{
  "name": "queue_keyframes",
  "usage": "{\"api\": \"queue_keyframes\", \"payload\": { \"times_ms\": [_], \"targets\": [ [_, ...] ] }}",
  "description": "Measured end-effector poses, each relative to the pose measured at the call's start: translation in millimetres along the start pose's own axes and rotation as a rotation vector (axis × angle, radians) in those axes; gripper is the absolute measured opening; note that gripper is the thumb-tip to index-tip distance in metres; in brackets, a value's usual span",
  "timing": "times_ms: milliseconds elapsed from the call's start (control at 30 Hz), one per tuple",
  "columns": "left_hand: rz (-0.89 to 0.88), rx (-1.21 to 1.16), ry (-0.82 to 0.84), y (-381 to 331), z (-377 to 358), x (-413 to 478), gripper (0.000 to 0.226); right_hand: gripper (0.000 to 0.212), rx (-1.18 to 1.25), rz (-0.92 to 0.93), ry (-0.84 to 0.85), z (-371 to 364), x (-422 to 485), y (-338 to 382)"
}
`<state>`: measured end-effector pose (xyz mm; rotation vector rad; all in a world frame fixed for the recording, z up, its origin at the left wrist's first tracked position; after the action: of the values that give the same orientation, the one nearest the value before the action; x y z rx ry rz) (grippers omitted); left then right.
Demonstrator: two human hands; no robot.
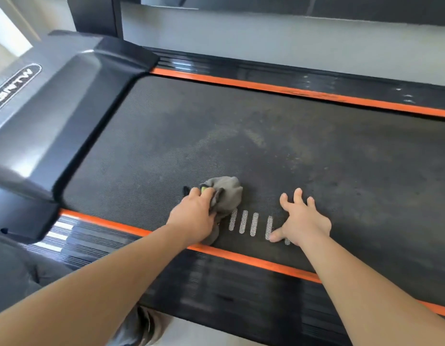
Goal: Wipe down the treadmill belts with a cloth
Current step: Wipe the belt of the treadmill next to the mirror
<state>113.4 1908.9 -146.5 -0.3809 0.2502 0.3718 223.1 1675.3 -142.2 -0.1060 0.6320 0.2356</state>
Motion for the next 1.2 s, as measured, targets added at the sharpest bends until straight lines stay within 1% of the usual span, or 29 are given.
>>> {"api": "queue_keyframes", "payload": {
  "times_ms": [67, 133, 167, 233, 300, 333, 367, 433, 467, 500, 567, 667, 733, 767, 800, 833, 900, 933, 967, 1000, 1033, 1067, 1133, 1167, 1200],
  "targets": [
    [0.126, -0.020, -0.025, 14, 5, -2, 0.047, 0.130, -0.002, -0.006, -0.001, 1, 0, 0],
    [0.210, -0.056, -0.023, -4, -2, -13, 0.047, 0.130, -0.011, -0.015, 0.008, 2, -1, 1],
    [0.193, -0.067, 0.004, -22, -10, -19, 0.046, 0.130, -0.022, -0.016, 0.007, 2, -2, 1],
    [0.027, -0.056, 0.089, -60, -30, -30, 0.042, 0.124, -0.039, -0.016, -0.001, 1, -1, 1],
    [-0.137, -0.049, 0.171, -78, -40, -33, 0.047, 0.111, -0.048, -0.009, -0.018, -1, -1, -1],
    [-0.183, -0.053, 0.186, -76, -37, -30, 0.051, 0.108, -0.053, -0.002, -0.031, 0, -1, -2],
    [-0.203, -0.066, 0.190, -68, -33, -26, 0.055, 0.110, -0.059, 0.005, -0.034, 0, -2, -3],
    [-0.178, -0.061, 0.148, -44, -21, -20, 0.058, 0.124, -0.052, 0.012, 0.001, 3, -4, 0],
    [-0.147, -0.047, 0.084, -29, -16, -16, 0.056, 0.128, -0.044, 0.005, 0.025, 8, -4, 2],
    [-0.099, -0.049, 0.011, -13, -10, -10, 0.053, 0.125, -0.035, 0.005, 0.036, 15, -4, 5],
    [0.037, -0.104, -0.103, 10, -3, 2, 0.050, 0.102, 0.043, 0.010, 0.016, 36, 1, 6],
    [0.183, -0.162, -0.167, 3, -1, 20, 0.048, 0.067, 0.177, 0.013, -0.119, 73, 19, 0],
    [0.207, -0.149, -0.163, -24, -2, 31, 0.042, 0.056, 0.232, 0.010, -0.213, 87, 34, -5],
    [0.170, -0.119, -0.135, -40, -7, 35, 0.040, 0.056, 0.271, 0.026, -0.226, 89, 43, -6],
    [0.083, -0.072, -0.094, -57, -13, 38, 0.038, 0.058, 0.323, 0.053, -0.218, 87, 53, -8],
    [-0.047, -0.016, -0.045, -72, -20, 39, 0.039, 0.060, 0.385, 0.082, -0.202, 83, 64, -9],
    [-0.369, 0.120, 0.062, -85, -21, 48, 0.042, 0.064, 0.468, 0.128, -0.185, 81, 85, -10],
    [-0.511, 0.184, 0.088, -82, -15, 61, 0.043, 0.066, 0.442, 0.137, -0.203, 84, 96, -11],
    [-0.603, 0.236, 0.069, -75, -7, 79, 0.042, 0.068, 0.372, 0.142, -0.225, 88, 105, -12],
    [-0.599, 0.285, 0.025, -65, 3, 102, 0.041, 0.072, 0.298, 0.159, -0.232, 93, 116, -12],
    [-0.509, 0.320, -0.021, -54, 16, 128, 0.040, 0.079, 0.240, 0.175, -0.213, 100, 125, -11],
    [-0.362, 0.294, -0.063, -46, 28, 154, 0.040, 0.089, 0.186, 0.183, -0.174, 108, 137, -10],
    [-0.064, 0.145, -0.083, -43, 39, 188, 0.037, 0.118, 0.085, 0.180, -0.072, 124, 157, -6],
    [0.005, 0.102, -0.091, -51, 37, 194, 0.034, 0.134, 0.046, 0.172, -0.025, 132, 167, -5],
    [0.001, 0.093, -0.081, -63, 31, 194, 0.033, 0.145, 0.014, 0.166, 0.016, 139, 176, -3]
  ]
}}
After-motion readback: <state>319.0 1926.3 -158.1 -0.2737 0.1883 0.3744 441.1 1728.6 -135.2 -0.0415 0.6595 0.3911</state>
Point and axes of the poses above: each hand's wrist, its own x-axis towards the middle knuckle, its own z-axis out of the back of the hand, y = z × x, the point moved 4 cm from there along x, towards the middle knuckle, and after that the axes turned 1 degree about -x, right-handed, at the moved point
